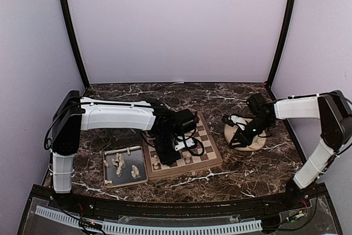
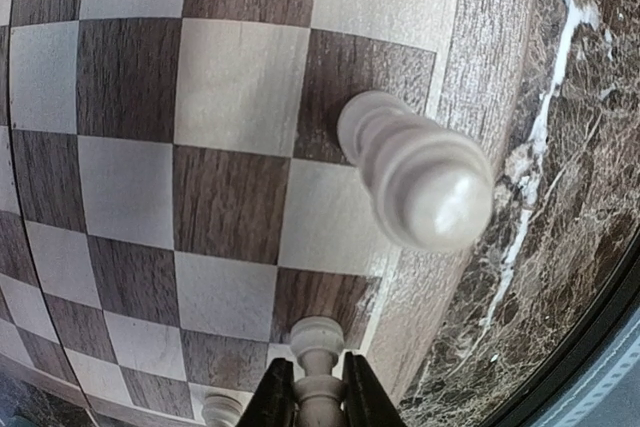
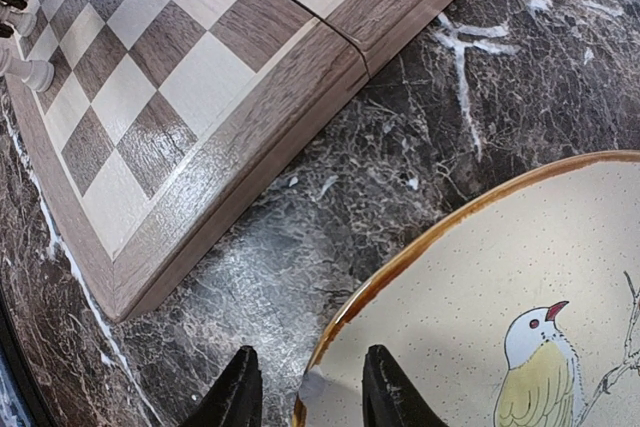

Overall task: Set up the chess pieces on the board
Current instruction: Adjust the bishop at c1, then pick up the knight from the storage box.

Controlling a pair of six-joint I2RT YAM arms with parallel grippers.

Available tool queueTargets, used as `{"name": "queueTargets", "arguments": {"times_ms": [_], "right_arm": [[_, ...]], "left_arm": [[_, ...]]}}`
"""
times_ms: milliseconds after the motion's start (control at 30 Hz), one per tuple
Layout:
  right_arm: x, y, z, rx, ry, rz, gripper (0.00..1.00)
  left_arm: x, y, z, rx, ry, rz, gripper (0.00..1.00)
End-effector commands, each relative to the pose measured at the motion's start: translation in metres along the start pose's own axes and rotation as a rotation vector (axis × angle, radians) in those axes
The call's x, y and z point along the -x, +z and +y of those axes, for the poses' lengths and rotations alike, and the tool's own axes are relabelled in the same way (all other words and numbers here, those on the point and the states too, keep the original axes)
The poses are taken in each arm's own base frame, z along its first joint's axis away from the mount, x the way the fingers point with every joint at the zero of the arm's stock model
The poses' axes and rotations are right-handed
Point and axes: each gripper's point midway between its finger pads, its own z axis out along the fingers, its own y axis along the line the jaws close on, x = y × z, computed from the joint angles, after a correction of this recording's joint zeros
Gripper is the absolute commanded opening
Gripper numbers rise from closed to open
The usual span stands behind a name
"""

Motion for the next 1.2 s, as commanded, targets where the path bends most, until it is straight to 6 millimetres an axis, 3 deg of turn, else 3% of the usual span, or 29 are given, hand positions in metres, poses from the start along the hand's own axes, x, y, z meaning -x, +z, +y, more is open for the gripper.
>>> {"name": "queueTargets", "arguments": {"times_ms": [0,433,633,867,1033,1167], "right_arm": [[0.007,-0.003,-0.005,-0.010,-0.009,-0.010,0.36],[0.006,-0.002,-0.005,-0.006,-0.006,-0.007,0.36],[0.006,-0.002,-0.004,-0.006,-0.006,-0.007,0.36],[0.026,-0.018,-0.004,-0.011,-0.004,-0.035,0.36],[0.074,-0.057,0.005,-0.048,-0.092,-0.100,0.36],[0.128,-0.078,0.037,-0.047,-0.207,-0.166,0.35]], "left_arm": [[0.002,-0.019,-0.001,-0.014,-0.001,-0.046,0.17],[0.006,-0.016,-0.003,-0.030,-0.002,-0.051,0.15],[0.004,-0.023,0.001,-0.003,-0.012,-0.052,0.29],[0.024,-0.093,0.017,0.087,-0.037,-0.263,0.38],[0.015,-0.146,0.056,0.152,-0.158,-0.495,0.41],[-0.009,-0.182,0.109,0.326,-0.280,-0.706,0.53]]}}
